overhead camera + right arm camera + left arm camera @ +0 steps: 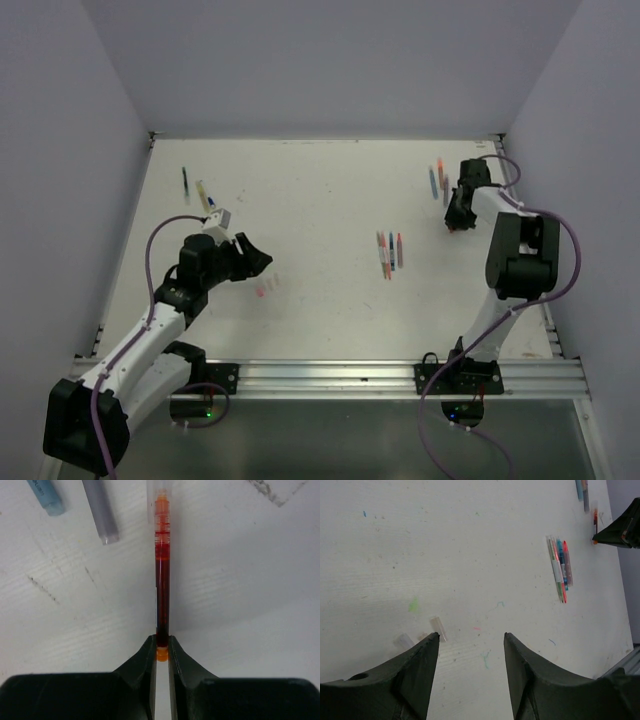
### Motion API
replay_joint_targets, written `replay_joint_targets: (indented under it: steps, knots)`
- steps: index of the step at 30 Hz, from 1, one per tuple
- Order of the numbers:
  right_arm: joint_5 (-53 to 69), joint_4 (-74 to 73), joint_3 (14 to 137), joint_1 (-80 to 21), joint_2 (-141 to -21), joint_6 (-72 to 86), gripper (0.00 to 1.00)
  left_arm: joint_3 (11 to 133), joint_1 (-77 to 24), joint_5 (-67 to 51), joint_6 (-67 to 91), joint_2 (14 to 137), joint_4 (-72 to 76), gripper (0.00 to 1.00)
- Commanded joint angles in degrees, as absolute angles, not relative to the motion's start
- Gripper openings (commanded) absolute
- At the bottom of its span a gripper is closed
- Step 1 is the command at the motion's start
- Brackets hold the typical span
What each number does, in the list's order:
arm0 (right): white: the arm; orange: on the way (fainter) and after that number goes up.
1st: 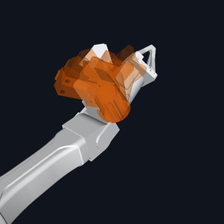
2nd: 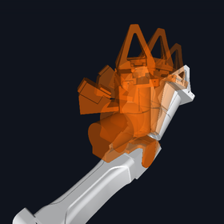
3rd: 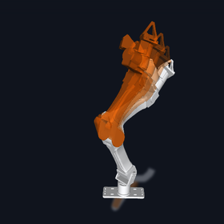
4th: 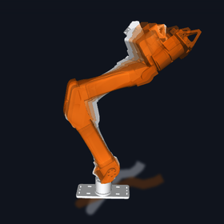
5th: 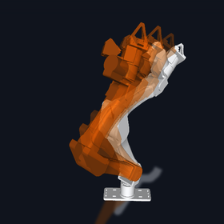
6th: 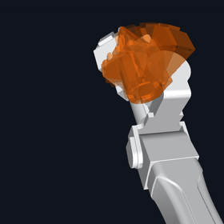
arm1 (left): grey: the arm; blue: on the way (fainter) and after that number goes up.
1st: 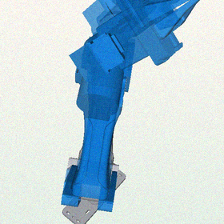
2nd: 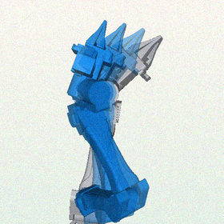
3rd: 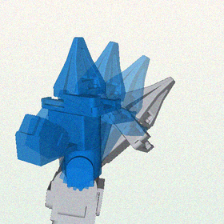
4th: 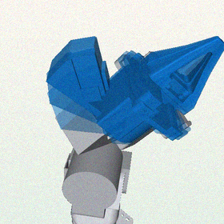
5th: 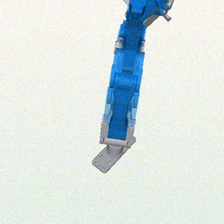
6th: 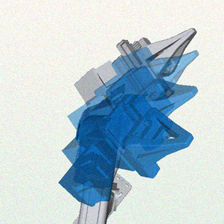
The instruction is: Open the pen caps
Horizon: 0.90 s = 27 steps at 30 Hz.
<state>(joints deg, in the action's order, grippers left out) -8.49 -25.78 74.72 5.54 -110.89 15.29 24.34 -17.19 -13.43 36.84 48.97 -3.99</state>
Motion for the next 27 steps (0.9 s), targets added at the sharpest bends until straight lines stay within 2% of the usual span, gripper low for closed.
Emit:
replay_joint_targets:
  steps: [1, 5, 7, 11, 13, 17, 27]
  knots:
    - [-10.46, -24.34, 69.89, 3.18, -98.3, 17.67, 0.0, 26.9, -16.87, -18.54, 36.91, 49.48, -1.33, 0.59]
    - [-10.99, -28.21, 67.95, -3.24, -91.25, 17.49, 0.0, 26.98, -16.87, -24.41, 39.89, 52.55, 4.12, 0.63]
    - [-8.45, -28.57, 65.41, -7.02, -88.26, 17.58, 0.0, 27.07, -16.87, -26.62, 42.35, 53.78, 7.81, 0.69]
    - [6.19, -27.95, 62.59, -13.61, -83.42, 17.23, 0.0, 28.47, -16.79, -31.36, 46.57, 58.34, 13.43, 0.72]
    - [9.83, -27.16, 60.48, -18.09, -82.53, 16.79, 0.0, 29.62, -16.79, -32.78, 49.29, 60.46, 16.34, 0.74]
    - [22.11, -16.04, 51.88, -24.5, -78.32, 18.88, 0.0, 29.79, -16.79, -37.17, 55.27, 67.21, 24.94, 0.75]
    - [29.79, -3.26, 44.56, -33.83, -78.05, 25.31, 0.0, 29.71, -17.05, -37.18, 57.65, 77.95, 31.64, 0.74]
